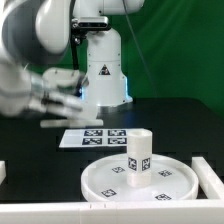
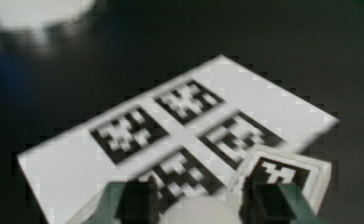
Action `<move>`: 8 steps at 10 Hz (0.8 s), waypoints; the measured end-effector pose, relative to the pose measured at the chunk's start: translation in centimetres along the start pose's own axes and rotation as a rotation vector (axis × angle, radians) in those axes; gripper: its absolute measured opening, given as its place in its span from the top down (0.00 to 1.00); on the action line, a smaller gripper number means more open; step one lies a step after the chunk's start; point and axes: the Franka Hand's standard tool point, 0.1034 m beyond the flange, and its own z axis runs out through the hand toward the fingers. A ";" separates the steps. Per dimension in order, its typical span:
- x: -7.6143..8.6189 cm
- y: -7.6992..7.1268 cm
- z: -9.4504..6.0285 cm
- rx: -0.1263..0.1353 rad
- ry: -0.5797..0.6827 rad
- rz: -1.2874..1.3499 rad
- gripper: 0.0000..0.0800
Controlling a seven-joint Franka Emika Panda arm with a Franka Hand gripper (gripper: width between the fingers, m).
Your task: Assemble round table
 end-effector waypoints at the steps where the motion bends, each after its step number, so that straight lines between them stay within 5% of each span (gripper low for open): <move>1: -1.7 -0.7 -1.3 0.022 0.089 -0.062 0.72; 5: -1.5 -1.8 -2.8 0.034 0.408 -0.125 0.72; 8: -0.3 -4.2 -7.7 0.038 0.730 -0.218 0.72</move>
Offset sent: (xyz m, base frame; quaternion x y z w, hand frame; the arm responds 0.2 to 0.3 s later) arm 0.0000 0.0000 0.0000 0.0000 0.1938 0.0000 0.9810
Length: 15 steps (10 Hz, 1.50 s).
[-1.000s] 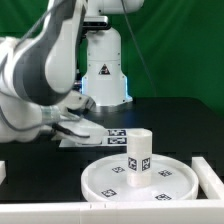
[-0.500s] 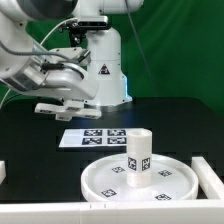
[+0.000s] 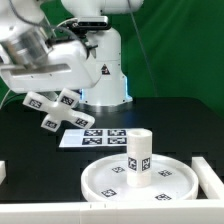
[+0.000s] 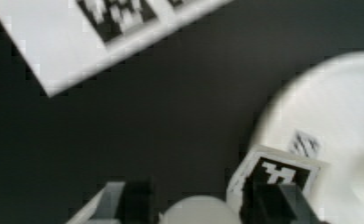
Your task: Assemble round table
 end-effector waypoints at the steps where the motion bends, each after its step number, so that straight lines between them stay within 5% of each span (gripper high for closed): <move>1: -0.2 0.1 0.2 -0.006 0.074 -0.006 0.72; 3: 0.2 0.2 0.4 -0.022 0.205 -0.018 0.72; 6: 1.6 0.6 2.0 -0.080 0.447 -0.080 0.72; 11: 2.0 1.0 2.9 -0.099 0.455 -0.099 0.72; 15: 3.4 2.5 5.0 -0.174 0.522 -0.119 0.72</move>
Offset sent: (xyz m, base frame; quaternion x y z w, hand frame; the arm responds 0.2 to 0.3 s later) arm 0.0000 0.0000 0.0000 0.0000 0.1938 0.0000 0.9810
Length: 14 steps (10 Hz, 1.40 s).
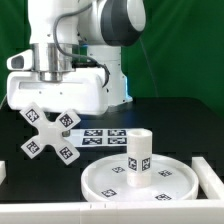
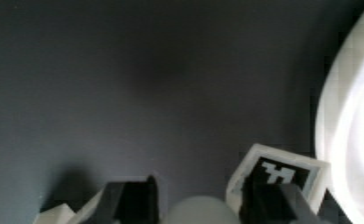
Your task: Assemble round table
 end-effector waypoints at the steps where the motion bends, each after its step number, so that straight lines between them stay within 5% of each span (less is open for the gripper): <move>1: -0.2 0.4 0.5 -0.016 0.011 -0.004 0.72; 7: -0.1 0.9 1.4 -0.055 0.067 -0.018 0.72; 9: -0.2 0.9 1.4 -0.056 0.067 -0.018 0.42; 10: -0.2 0.9 1.4 -0.056 0.066 -0.018 0.42; 11: -0.2 0.9 1.4 -0.056 0.066 -0.018 0.25; 14: -0.4 0.6 1.4 -0.050 0.055 -0.010 0.19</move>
Offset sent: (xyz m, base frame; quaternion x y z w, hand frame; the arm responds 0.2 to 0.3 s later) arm -0.0035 0.0065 -0.0130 0.0094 0.0243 0.0115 0.9996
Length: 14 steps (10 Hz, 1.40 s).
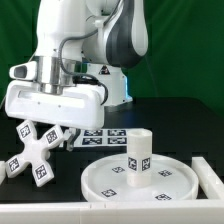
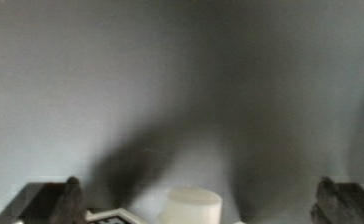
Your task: Assemble round table
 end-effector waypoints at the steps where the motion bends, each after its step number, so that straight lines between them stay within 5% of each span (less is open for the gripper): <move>1: -0.6 -1.3 -0.7 0.029 -0.042 0.023 0.19; 3: -0.7 -2.8 -2.7 0.083 -0.093 0.045 0.19; 5: -0.1 -2.6 -4.4 0.125 -0.134 0.072 0.19; 7: 2.2 -2.1 -5.5 0.166 -0.203 0.086 0.19; 11: 7.4 -2.4 -6.5 0.159 -0.170 -0.136 0.19; 14: 6.5 -3.1 -5.0 0.156 -0.189 -0.252 0.19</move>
Offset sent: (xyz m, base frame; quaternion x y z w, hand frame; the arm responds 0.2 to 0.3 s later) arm -0.0035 0.0046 0.0404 0.0381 -0.0517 0.0156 0.9978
